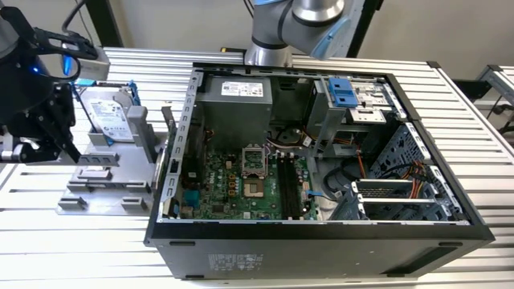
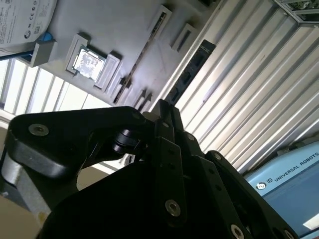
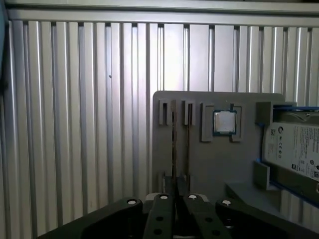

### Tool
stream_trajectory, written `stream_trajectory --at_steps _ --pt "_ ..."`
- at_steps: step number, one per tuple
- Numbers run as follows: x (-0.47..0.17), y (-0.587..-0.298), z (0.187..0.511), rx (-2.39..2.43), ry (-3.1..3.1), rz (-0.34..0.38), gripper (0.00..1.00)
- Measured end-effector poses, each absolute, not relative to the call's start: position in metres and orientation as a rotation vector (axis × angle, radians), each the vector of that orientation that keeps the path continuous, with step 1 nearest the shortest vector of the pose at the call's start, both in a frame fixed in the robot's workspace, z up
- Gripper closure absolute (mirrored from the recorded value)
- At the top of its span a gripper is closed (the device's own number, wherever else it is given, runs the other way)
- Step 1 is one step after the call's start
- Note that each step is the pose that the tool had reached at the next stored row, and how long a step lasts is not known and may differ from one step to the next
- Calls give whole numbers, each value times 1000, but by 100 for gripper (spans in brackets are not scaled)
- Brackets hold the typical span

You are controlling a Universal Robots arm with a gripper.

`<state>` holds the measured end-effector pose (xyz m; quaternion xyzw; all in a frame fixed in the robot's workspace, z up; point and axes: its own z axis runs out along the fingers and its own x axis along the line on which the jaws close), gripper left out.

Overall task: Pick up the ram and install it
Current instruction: 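Pick up the ram and move it above insertion slot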

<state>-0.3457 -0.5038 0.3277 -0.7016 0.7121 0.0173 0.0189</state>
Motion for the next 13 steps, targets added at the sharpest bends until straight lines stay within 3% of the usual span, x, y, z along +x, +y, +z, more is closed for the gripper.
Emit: stream_trajectory --at_steps 13 --pt "-346 -504 363 -2178 2210 54 100"
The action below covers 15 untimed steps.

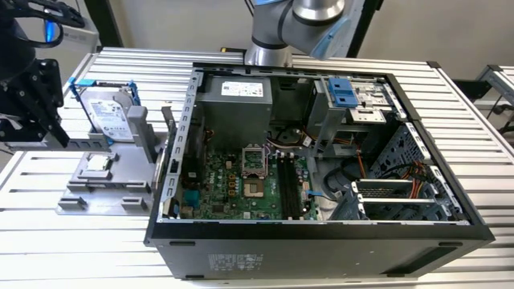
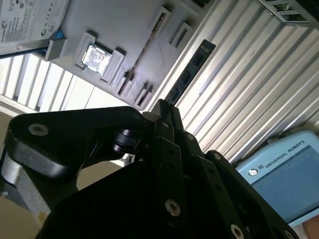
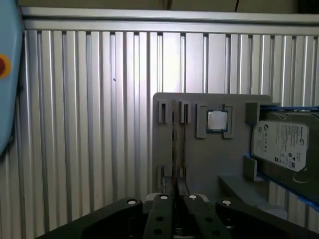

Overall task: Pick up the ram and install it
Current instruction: 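Pick up the ram and move it above insertion slot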

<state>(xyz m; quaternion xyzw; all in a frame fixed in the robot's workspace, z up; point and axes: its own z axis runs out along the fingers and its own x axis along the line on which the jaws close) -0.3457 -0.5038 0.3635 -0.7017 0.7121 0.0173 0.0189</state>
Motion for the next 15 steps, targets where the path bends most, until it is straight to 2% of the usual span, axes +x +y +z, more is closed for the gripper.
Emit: stream_trajectory --at_steps 10,15 --pt "-346 -504 389 -2178 2211 54 100" --pt "-346 -504 391 -2178 2210 54 100"
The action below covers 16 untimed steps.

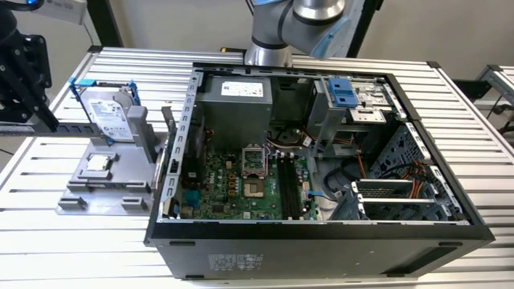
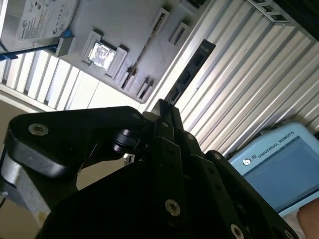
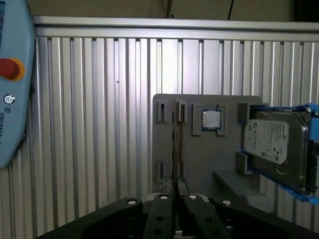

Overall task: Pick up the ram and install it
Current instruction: 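Pick up the ram and move it above insertion slot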

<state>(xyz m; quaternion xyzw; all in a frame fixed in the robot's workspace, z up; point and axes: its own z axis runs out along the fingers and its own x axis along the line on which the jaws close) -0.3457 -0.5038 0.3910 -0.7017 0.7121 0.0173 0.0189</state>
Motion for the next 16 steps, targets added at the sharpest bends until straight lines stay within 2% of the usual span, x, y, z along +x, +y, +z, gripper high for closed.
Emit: stream_trajectory --at_steps 16 --pt "-288 -504 391 -2182 2214 61 100"
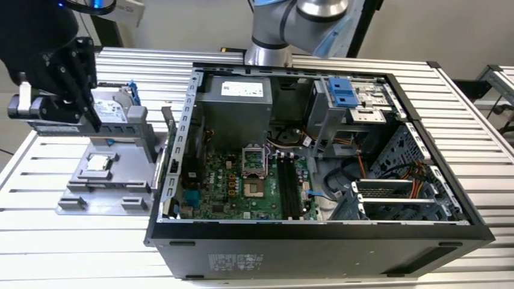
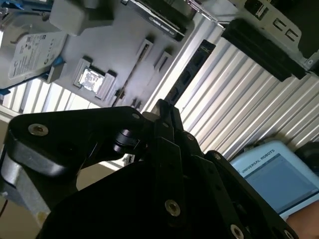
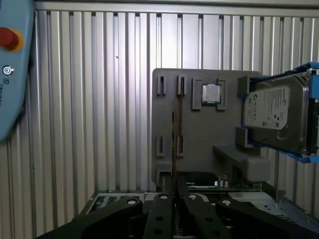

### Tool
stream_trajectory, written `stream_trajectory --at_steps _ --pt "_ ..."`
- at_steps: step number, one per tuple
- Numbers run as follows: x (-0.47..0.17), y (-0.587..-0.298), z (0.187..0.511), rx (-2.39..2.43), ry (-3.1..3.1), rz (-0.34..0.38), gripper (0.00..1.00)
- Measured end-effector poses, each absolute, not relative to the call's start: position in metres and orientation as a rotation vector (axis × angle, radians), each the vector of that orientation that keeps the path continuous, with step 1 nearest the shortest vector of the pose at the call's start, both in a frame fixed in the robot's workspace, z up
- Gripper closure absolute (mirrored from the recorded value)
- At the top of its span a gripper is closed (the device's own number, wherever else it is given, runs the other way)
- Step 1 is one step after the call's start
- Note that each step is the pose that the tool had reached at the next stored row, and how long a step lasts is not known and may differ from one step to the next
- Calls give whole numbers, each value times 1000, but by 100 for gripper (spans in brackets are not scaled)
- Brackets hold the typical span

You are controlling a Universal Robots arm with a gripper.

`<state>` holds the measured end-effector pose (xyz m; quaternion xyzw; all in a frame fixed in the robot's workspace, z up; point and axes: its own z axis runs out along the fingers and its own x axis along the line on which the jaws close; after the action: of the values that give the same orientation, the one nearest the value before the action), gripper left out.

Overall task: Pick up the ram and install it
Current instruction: 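Pick up the ram and move it above insertion slot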

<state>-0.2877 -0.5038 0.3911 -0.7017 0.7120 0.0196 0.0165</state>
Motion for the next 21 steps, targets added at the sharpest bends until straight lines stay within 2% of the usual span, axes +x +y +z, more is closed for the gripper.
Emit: stream_trajectory --at_steps 21 --pt "-192 -504 391 -2193 2210 69 100"
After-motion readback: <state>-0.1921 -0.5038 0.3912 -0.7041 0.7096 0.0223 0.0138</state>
